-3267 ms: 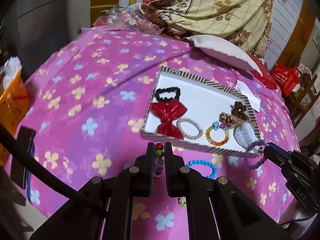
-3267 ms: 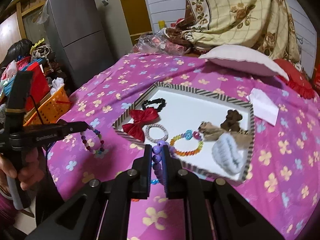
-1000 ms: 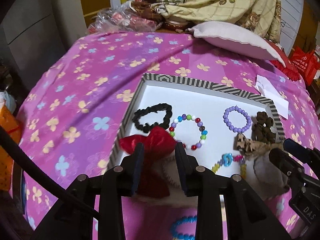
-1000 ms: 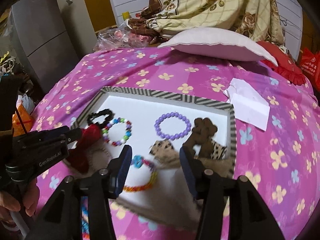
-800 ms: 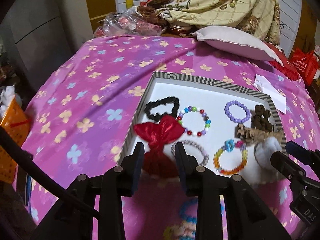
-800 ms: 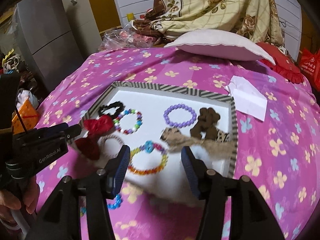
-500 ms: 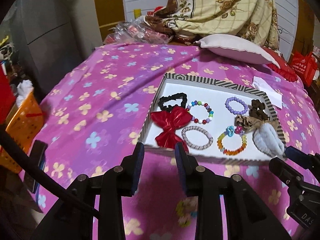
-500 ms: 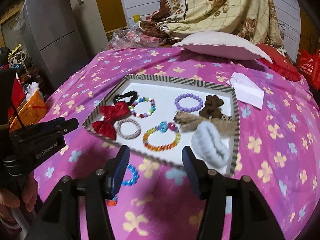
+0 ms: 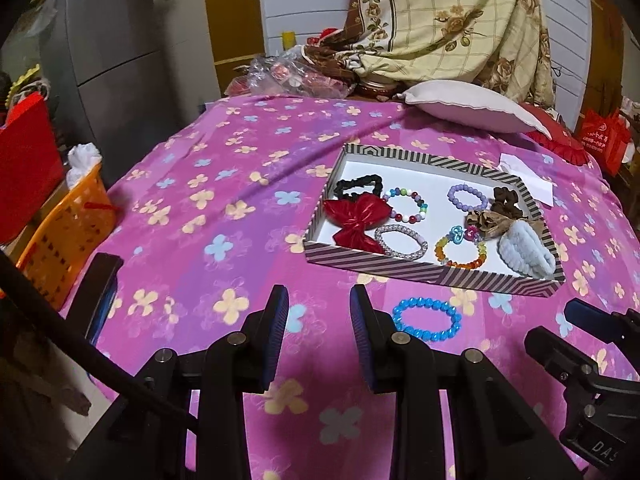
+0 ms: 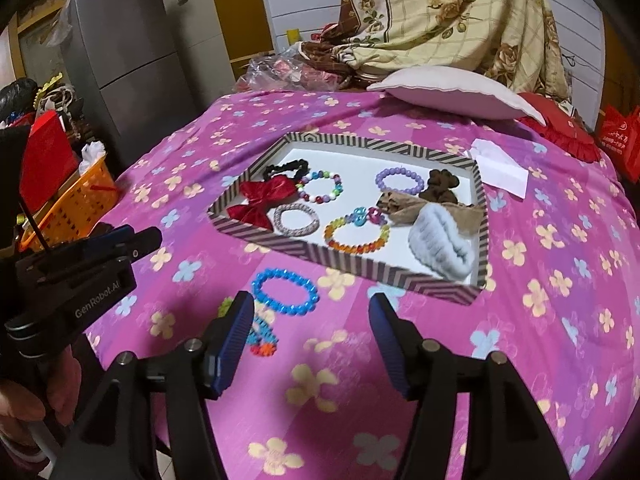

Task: Organize jewelry
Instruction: 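Move both tools toward the blue and green beaded bracelets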

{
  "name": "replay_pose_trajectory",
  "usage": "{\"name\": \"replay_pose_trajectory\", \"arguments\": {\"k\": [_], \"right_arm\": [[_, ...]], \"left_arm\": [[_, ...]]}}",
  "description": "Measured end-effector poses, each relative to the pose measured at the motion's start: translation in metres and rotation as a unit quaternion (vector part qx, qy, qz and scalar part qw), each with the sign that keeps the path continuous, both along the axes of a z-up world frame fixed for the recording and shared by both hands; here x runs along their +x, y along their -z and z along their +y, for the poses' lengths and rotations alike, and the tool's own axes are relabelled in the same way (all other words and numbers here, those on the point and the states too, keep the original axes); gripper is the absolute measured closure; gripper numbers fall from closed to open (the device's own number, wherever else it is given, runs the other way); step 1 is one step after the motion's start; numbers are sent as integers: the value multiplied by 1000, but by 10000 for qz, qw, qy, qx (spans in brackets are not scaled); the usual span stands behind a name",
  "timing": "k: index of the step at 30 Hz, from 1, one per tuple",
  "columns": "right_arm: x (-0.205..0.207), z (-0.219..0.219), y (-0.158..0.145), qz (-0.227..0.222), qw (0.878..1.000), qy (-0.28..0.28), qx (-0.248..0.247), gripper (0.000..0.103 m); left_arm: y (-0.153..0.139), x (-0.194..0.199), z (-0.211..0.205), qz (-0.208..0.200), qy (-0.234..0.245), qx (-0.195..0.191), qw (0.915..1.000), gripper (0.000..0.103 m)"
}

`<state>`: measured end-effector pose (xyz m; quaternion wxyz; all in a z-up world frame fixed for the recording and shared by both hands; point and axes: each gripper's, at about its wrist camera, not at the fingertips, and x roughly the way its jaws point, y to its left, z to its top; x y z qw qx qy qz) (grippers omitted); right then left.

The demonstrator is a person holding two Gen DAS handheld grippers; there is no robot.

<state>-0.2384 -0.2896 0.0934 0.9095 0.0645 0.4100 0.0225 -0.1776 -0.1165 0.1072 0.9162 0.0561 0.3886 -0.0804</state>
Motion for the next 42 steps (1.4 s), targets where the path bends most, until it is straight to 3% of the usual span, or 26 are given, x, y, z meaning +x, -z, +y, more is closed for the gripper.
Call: {"name": "replay_pose_trajectory", "arguments": {"k": [14, 42], "right_arm": [[-17, 16, -7, -92, 9998, -134, -81, 35], [-15, 19, 7, 42, 9999, -144, 20, 34]], "left_arm": [[-2, -24, 16, -138, -163, -59, 9998, 78], [11, -24, 21, -69, -323, 38, 9994, 78]]}}
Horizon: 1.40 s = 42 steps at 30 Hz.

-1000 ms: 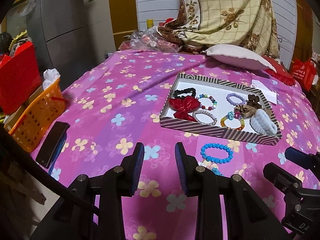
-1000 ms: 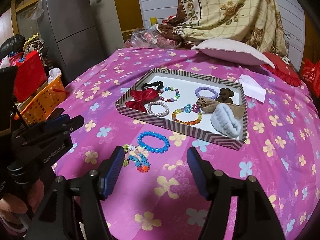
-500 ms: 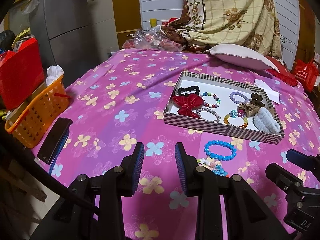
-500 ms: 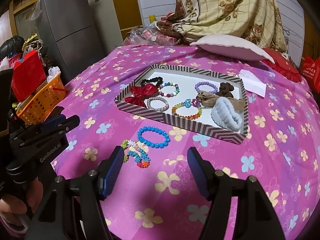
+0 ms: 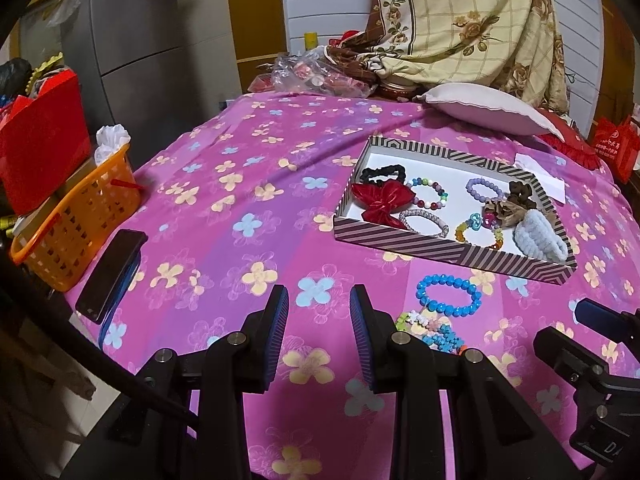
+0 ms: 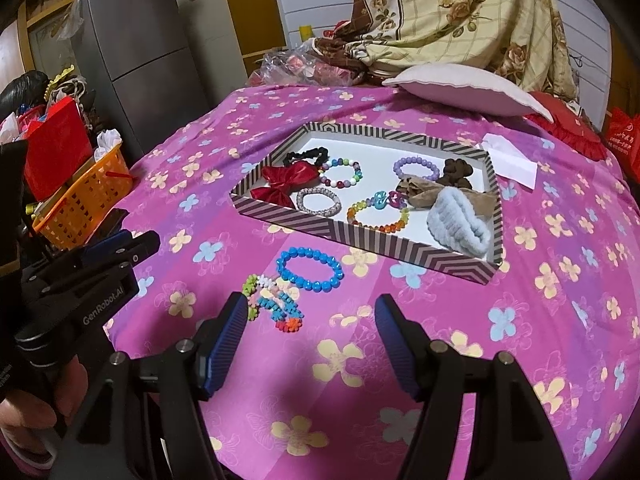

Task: Organize jewelry
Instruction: 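Move both tools toward the blue and green beaded bracelets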

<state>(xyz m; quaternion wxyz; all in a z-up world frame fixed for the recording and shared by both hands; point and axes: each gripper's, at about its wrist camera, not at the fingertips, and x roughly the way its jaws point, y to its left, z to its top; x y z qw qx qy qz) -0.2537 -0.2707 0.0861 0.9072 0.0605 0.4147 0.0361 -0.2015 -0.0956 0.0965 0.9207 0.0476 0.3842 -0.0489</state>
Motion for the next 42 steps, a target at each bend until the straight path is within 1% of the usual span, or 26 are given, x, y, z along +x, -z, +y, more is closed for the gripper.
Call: {"name": "replay_pose_trajectory", "arguments": {"k": [15, 20, 28, 31, 34, 36, 39, 40, 41, 42], "right_arm": [[4, -1, 9, 143, 9999, -12, 24, 34], [6, -3, 16, 217, 9998, 9, 22, 34], [20, -10, 36, 349, 9994, 42, 27, 34], [30, -15, 44, 391, 9992, 75, 42, 34], [44, -22, 50, 448, 9989, 119, 10, 34], [55, -23, 54, 489, 9988, 75, -6, 34], [68, -22, 61, 538, 9985, -22, -104, 34], [70, -21, 63, 563, 9983, -43, -135, 37], [76, -20, 68, 622, 9978, -88, -190, 42], [80, -19, 71, 663, 9975, -120, -221, 44]], "left_arm": [[10, 4, 3, 138, -16, 6, 9999, 78], [13, 9, 14, 290, -71, -209, 9993, 78], [28, 25, 41, 796, -194, -821, 9932, 78], [35, 27, 36, 1038, -57, -999, 9896, 78], [44, 30, 26, 1310, 145, -1192, 9841, 76], [49, 32, 16, 1402, 252, -1214, 9823, 74], [56, 37, 5, 1470, 345, -1097, 9824, 74], [59, 39, 2, 1526, 383, -1082, 9816, 74], [61, 41, 0, 1572, 406, -1085, 9807, 74], [63, 43, -1, 1607, 416, -1088, 9801, 74]]}}
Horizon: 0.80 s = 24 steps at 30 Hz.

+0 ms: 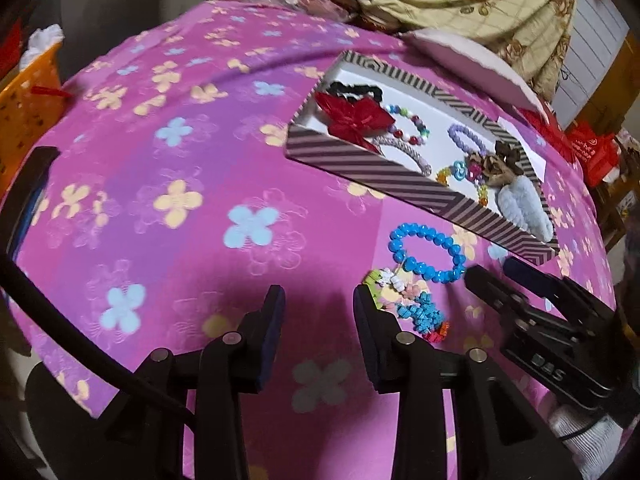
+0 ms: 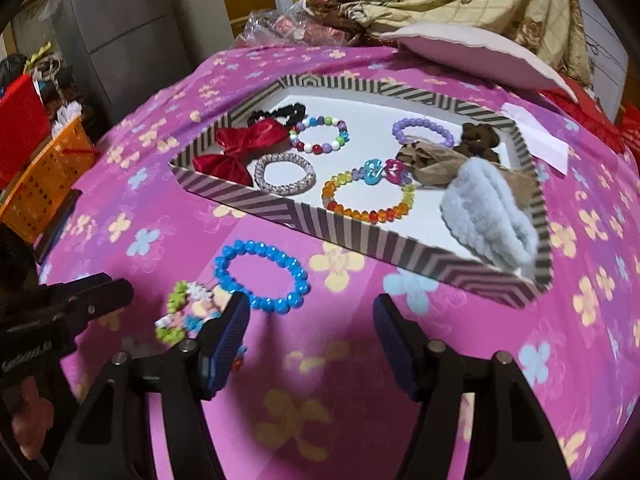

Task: Organize jewelry
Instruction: 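Move both tools toward the blue and green beaded bracelets, then grasp the green bead bracelet with the left tool while the right tool grasps the blue bracelet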

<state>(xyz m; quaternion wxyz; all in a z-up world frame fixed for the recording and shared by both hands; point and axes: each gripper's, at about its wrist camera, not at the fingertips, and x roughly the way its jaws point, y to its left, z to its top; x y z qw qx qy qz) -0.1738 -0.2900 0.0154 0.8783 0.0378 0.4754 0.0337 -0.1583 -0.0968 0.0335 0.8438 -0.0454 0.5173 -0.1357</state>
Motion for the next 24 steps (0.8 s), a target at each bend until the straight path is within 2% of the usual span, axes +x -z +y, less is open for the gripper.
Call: {"name": "replay_pose_trajectory", "arguments": {"k": [4, 6, 8, 10, 12, 17, 19, 21, 22, 24], "right_arm": [[14, 7, 9, 46, 9997, -190, -153, 55], [21, 10, 13, 60, 9991, -268, -320, 65], [21, 14, 13, 27, 9967, -416, -700, 81], [16, 9, 12, 74, 9966, -444, -695, 86], [7, -5, 11, 142, 9972, -277, -675, 87], [-18, -39, 9, 154, 9991, 20, -387, 86], [-23, -46, 10, 62, 9998, 46, -173, 82], [-24, -44, 11, 27, 9998, 13, -207, 80], [-23, -42, 11, 16, 9997, -9, -263, 80], [-21, -38, 12, -33, 9994, -85, -340, 80]], "left_arm": [[4, 4, -2, 39, 2, 70, 10000, 74], [7, 6, -3, 90, 34, 97, 9999, 74], [7, 8, -5, 125, 91, 91, 9998, 74], [6, 7, -8, 110, 192, 76, 9997, 74], [7, 7, -14, 73, 302, 118, 9994, 70], [14, 9, -29, 119, 509, 228, 9984, 69], [18, 11, -35, 143, 531, 352, 9979, 69], [18, 11, -41, 56, 574, 471, 9972, 69], [18, 10, -45, -22, 620, 585, 9964, 71], [19, 8, -51, -135, 783, 717, 9943, 97]]}}
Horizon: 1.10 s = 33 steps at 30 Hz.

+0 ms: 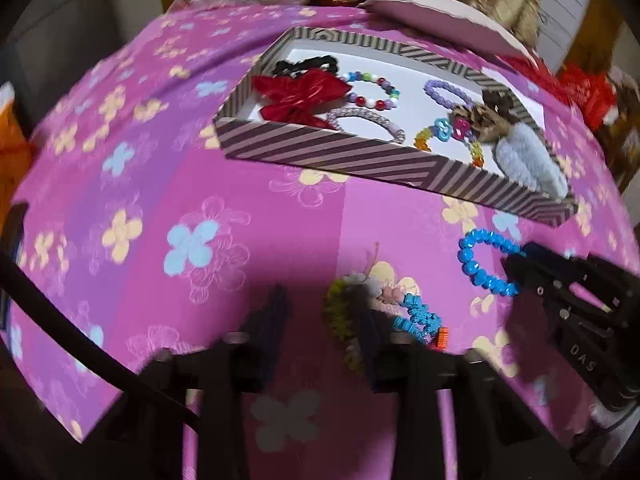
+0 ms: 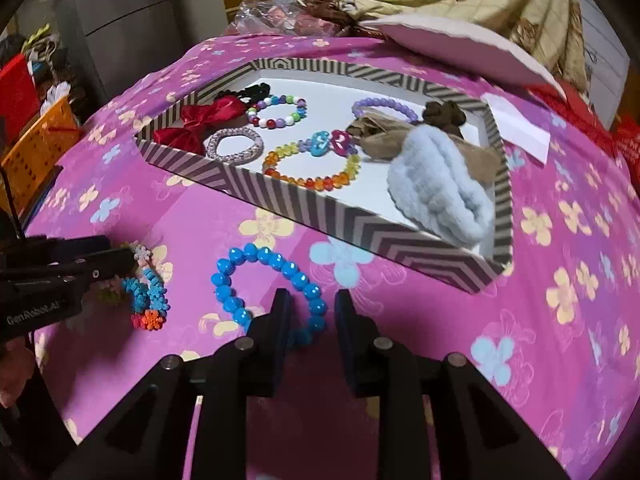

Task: Organize jewelry
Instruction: 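Grasp the green bead bracelet with the left tool while the right tool grasps the blue bracelet, then carry the green bracelet into the tray with the left tool while the right tool carries the blue one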

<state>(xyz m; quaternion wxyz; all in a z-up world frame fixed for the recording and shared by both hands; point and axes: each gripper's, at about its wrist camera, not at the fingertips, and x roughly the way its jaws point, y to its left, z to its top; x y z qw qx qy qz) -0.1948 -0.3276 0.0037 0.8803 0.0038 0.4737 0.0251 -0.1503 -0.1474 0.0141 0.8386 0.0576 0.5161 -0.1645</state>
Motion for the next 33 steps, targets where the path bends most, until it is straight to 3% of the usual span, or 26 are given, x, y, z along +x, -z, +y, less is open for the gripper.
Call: {"name": "replay_pose_trajectory", "arguments": {"k": [2, 5, 19, 27, 33], "right_arm": [[2, 2, -1, 10, 10000, -29, -3, 95], [-2, 1, -9, -53, 9999, -48, 94, 95], [-16, 8, -90, -726, 9971, -213, 61, 95], [-10, 0, -124, -989, 9949, -191, -18, 95], [8, -5, -134, -1025, 9944, -195, -190, 95]], "left_arm": [[-1, 0, 1, 40, 91, -50, 9999, 97], [-6, 0, 8, 165, 105, -251, 9995, 98], [-81, -3, 19, -516, 90, -519, 9973, 98], [-118, 10, 13, -835, 106, -496, 9952, 98], [-129, 31, -2, -885, 85, -445, 9950, 98]]}}
